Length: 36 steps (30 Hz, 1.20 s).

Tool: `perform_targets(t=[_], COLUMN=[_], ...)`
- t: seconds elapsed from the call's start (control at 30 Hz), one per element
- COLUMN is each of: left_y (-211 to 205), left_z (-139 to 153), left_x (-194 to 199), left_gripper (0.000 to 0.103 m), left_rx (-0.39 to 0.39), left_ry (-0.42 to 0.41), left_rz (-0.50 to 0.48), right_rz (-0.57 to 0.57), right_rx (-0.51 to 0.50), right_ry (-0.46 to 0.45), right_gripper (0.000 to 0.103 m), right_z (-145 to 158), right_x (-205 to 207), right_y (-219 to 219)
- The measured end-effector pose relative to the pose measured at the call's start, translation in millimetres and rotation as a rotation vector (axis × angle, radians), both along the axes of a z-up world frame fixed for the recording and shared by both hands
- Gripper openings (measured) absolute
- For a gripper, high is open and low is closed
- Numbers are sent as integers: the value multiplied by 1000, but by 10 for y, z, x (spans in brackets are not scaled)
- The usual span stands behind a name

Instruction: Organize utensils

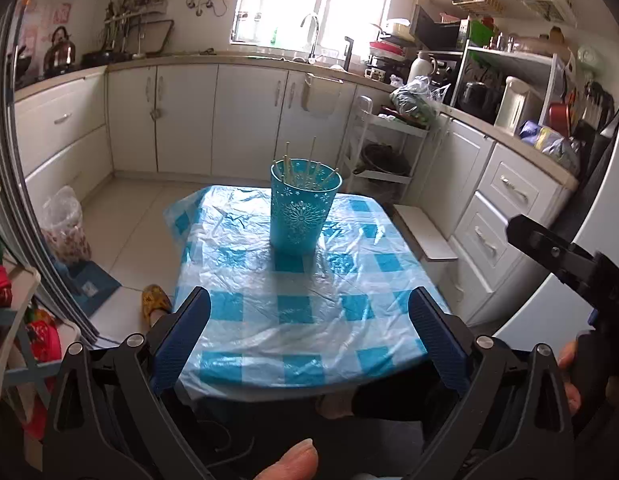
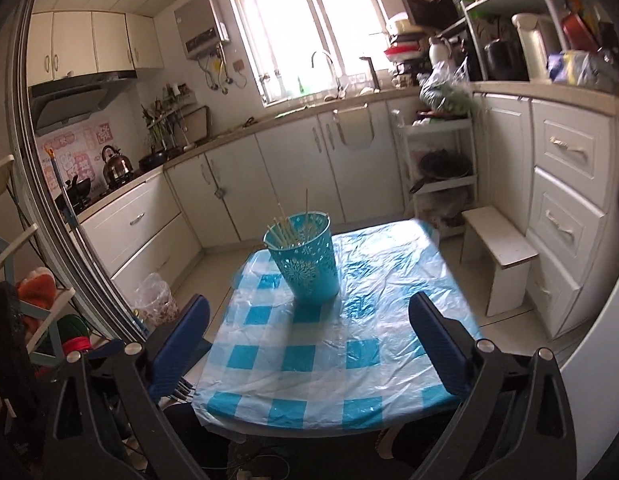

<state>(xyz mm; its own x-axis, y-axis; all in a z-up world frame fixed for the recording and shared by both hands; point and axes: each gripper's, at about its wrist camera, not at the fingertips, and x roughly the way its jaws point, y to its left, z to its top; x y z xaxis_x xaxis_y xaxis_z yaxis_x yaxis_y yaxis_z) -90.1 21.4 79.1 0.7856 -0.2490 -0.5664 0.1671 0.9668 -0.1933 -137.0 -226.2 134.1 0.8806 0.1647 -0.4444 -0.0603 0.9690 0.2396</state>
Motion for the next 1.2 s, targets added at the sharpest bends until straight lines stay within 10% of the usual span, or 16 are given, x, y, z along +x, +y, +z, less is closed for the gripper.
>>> perform_targets(t=[1.2], left_y=[-192], left_z=[490], left_x=[-779], left_gripper=[95], left_rx=[167], left_ry=[-158], left_rz=[179], right_rz=[-14], right_rx=[66], right_ry=[-138], right_gripper=[96], right_z=[7], right_x=[-1002], right_y=[211])
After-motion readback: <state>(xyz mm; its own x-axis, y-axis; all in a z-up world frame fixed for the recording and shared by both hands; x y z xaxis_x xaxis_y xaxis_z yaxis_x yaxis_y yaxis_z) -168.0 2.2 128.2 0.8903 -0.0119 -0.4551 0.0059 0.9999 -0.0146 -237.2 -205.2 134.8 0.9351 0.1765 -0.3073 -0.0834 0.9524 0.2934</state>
